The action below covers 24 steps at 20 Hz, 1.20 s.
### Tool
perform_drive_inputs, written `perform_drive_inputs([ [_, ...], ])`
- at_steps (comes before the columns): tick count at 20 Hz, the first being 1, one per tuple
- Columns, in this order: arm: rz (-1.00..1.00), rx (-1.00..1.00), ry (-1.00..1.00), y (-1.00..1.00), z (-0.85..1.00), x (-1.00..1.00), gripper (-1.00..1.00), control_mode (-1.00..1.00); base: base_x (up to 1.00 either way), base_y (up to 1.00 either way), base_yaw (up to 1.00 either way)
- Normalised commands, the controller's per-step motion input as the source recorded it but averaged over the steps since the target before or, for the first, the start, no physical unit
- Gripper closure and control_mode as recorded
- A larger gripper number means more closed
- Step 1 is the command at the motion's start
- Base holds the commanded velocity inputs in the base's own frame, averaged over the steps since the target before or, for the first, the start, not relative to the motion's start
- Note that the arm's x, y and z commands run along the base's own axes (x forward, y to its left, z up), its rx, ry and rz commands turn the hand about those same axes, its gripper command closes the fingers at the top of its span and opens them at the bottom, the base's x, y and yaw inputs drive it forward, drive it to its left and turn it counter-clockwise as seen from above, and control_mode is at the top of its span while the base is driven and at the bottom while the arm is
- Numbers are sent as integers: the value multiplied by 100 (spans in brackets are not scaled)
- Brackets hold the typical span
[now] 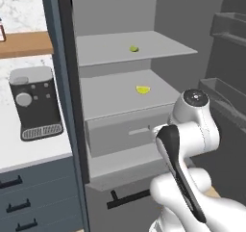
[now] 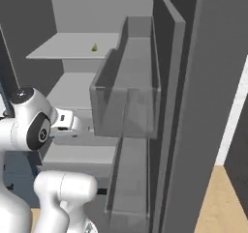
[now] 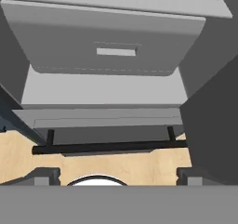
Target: Place one lemon wedge and one steak in each tupperware on the nearby counter, to pack two identical lunches.
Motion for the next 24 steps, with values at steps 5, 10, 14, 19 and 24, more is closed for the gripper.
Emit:
perform_drive_inputs([
  [5, 0, 0, 0, 0, 0, 0, -100, 100, 67, -23, -1],
  [10, 0, 0, 0, 0, 0, 0, -100, 100, 67, -1, -1],
  [14, 0, 0, 0, 0, 0, 0, -100, 100, 38, 0, 0],
  [19, 0, 0, 0, 0, 0, 0, -100, 100, 72, -4, 0],
  [24, 0, 0, 0, 0, 0, 0, -100, 100, 80, 0, -5],
])
